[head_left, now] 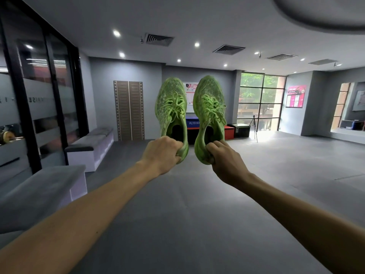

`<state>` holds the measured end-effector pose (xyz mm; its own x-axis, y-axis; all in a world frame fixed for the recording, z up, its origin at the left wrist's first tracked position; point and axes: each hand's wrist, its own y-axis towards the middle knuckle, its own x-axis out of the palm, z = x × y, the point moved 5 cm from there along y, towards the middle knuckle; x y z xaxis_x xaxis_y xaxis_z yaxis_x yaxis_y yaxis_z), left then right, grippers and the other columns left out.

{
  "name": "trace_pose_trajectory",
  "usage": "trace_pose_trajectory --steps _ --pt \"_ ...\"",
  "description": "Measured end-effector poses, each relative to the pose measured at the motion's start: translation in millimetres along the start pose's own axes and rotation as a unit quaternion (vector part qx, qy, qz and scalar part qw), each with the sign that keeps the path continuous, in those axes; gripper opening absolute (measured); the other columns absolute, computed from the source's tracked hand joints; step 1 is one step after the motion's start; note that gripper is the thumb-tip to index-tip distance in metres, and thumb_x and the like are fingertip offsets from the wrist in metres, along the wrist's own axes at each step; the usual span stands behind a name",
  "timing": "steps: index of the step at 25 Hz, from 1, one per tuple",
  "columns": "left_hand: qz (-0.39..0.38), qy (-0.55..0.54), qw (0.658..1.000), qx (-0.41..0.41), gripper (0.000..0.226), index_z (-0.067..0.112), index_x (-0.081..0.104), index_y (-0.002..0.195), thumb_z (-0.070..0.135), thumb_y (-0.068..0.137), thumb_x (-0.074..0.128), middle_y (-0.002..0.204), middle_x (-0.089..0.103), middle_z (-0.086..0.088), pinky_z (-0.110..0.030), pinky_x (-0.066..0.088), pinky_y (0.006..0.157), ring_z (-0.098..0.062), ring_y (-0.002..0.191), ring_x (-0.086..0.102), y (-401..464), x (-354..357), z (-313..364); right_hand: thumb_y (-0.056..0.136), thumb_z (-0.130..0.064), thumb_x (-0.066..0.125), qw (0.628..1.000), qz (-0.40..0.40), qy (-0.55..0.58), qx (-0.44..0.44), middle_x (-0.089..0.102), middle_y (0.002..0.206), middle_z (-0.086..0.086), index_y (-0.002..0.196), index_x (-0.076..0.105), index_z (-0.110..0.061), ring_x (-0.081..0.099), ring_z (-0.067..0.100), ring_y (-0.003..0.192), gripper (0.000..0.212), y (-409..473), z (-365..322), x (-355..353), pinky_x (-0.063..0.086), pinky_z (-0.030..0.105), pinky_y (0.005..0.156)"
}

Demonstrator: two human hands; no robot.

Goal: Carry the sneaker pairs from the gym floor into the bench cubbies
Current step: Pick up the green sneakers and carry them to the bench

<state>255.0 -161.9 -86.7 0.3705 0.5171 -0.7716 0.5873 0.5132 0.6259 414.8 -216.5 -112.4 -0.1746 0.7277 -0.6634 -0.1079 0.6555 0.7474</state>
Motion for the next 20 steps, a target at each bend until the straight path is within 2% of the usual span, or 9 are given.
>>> trace_pose_trajectory --steps 6,12,14,17,20 --pt "-0.002 0.011 1.000 0.002 0.031 0.023 0.041 0.068 0.030 0.080 0.068 0.078 0.061 -0.004 -0.031 0.036 0.059 -0.027 0.075 0.059 142.3 115.0 -102.6 0.082 0.004 0.049 1.000 0.002 0.011 -0.001 0.054 0.087 0.006 0.089 0.053 -0.009 0.043 0.023 0.088 0.016 135.5 93.0 123.0 0.031 0.030 0.057" --pt "-0.007 0.023 1.000 -0.008 0.028 0.021 0.043 0.068 0.029 0.081 0.067 0.074 0.055 -0.001 -0.031 0.036 0.058 -0.021 0.070 0.051 262.1 237.4 -187.2 0.081 0.003 0.050 1.000 -0.002 0.025 -0.008 0.050 0.086 0.002 0.089 0.051 -0.011 0.042 0.022 0.090 0.016 246.0 185.8 252.4 0.038 0.033 0.058" --pt "-0.009 0.028 0.999 -0.015 0.028 0.020 0.043 0.068 0.028 0.080 0.067 0.072 0.051 0.002 -0.031 0.035 0.058 -0.018 0.067 0.047 307.6 280.1 -216.8 0.079 0.002 0.051 0.999 -0.002 0.029 -0.019 0.048 0.085 0.001 0.087 0.050 -0.012 0.042 0.022 0.090 0.016 287.7 220.9 297.7 0.036 0.033 0.057" --pt "-0.026 0.035 0.999 -0.025 0.030 0.019 0.042 0.069 0.031 0.081 0.067 0.074 0.053 0.000 -0.033 0.042 0.060 -0.021 0.071 0.054 379.3 342.8 -261.0 0.077 0.001 0.053 0.998 0.000 0.045 -0.036 0.051 0.085 0.003 0.085 0.050 -0.012 0.042 0.022 0.090 0.016 354.9 279.2 362.9 0.032 0.031 0.057" --pt "-0.034 0.043 0.998 -0.044 0.030 0.021 0.041 0.071 0.032 0.082 0.066 0.079 0.054 -0.002 -0.034 0.044 0.063 -0.023 0.078 0.057 440.6 395.8 -306.9 0.075 0.002 0.053 0.998 0.012 0.058 -0.038 0.045 0.080 -0.004 0.083 0.049 -0.013 0.042 0.021 0.087 0.018 418.1 326.8 423.5 0.028 0.030 0.056"
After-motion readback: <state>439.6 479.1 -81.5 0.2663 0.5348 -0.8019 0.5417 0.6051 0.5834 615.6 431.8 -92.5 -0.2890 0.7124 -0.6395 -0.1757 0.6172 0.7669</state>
